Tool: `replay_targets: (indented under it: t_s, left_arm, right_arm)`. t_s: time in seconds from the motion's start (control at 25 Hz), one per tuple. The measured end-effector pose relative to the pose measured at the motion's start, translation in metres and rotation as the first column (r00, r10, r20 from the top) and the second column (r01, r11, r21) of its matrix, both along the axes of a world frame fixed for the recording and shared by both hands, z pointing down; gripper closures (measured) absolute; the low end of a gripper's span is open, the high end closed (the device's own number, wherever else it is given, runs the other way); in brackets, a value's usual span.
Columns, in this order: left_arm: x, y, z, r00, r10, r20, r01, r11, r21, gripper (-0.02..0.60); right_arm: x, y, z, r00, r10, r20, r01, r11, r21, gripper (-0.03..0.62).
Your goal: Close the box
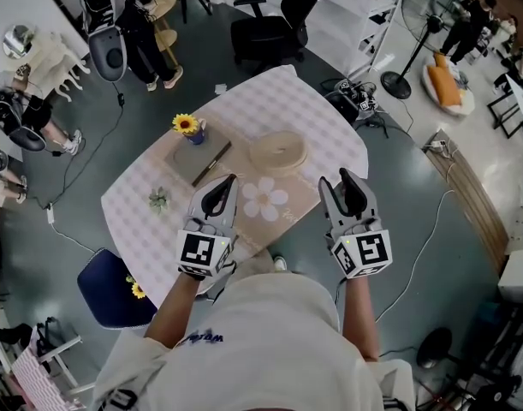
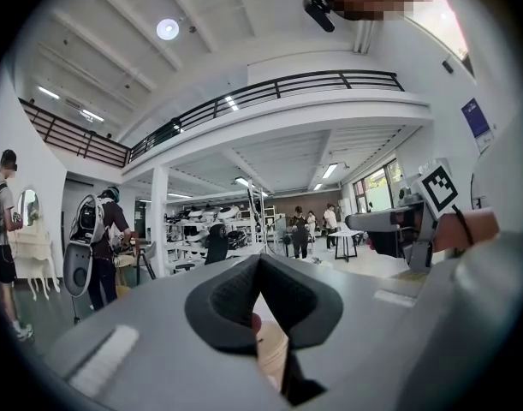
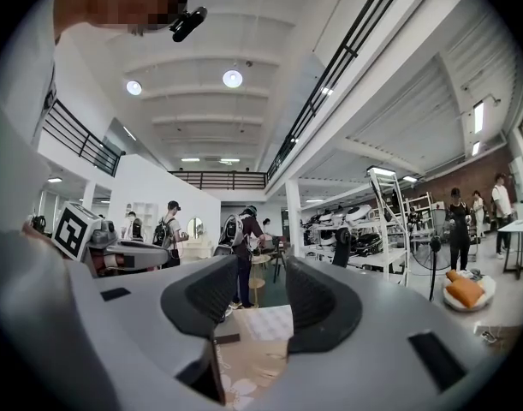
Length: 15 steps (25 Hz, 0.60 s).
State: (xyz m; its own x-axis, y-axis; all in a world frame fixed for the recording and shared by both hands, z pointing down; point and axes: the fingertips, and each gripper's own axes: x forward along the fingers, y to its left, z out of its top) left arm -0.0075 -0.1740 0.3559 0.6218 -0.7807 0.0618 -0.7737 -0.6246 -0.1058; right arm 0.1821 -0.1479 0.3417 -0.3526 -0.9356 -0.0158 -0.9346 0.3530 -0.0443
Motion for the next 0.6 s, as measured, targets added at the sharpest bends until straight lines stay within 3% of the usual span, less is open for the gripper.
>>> replay_targets:
  t_s: [0.6]
  left_arm:
    - [-0.009, 0.003, 0.002, 1.000, -0.020, -0.009, 0.020, 1.000, -0.007, 0.580]
  right_arm:
    - [-0.004, 0.007, -0.008, 1.000, 0.003, -0.013, -0.003, 1.000, 0.018, 0.488]
